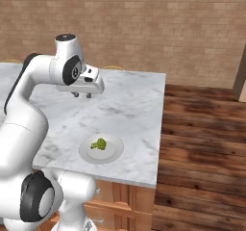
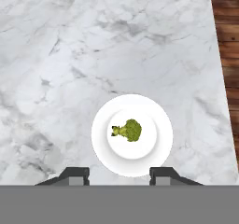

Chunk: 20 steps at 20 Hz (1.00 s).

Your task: Place the broccoli on the top rack of the oven.

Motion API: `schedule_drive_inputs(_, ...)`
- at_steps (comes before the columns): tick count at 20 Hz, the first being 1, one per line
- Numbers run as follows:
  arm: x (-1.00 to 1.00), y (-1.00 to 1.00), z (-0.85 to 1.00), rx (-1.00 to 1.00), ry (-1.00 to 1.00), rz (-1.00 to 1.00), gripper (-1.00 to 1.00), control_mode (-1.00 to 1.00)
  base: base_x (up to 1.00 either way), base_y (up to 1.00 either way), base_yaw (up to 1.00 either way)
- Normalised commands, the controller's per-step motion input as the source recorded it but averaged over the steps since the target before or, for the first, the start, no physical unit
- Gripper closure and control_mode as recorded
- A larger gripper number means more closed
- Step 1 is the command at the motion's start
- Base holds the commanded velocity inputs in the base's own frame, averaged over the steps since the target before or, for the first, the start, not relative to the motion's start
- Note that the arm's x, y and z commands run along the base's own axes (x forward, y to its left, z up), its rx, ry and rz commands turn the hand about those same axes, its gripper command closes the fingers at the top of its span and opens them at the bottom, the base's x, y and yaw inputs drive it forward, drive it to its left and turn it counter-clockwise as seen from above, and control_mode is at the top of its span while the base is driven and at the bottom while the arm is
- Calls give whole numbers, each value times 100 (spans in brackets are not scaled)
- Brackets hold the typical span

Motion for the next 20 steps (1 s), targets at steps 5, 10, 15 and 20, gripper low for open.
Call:
schedule_drive_inputs(5,0,4,-12,0,-1,-8,-100,-100,0,0,0)
schedule_drive_inputs(10,1,0,-36,0,-1,-22,-100,-100,0,0,0)
schedule_drive_inputs(15,24,-16,-62,8,0,-44,-100,-100,0,0,0)
schedule_drive_inputs(20,45,-32,-80,26,0,-49,-100,-100,0,0,0)
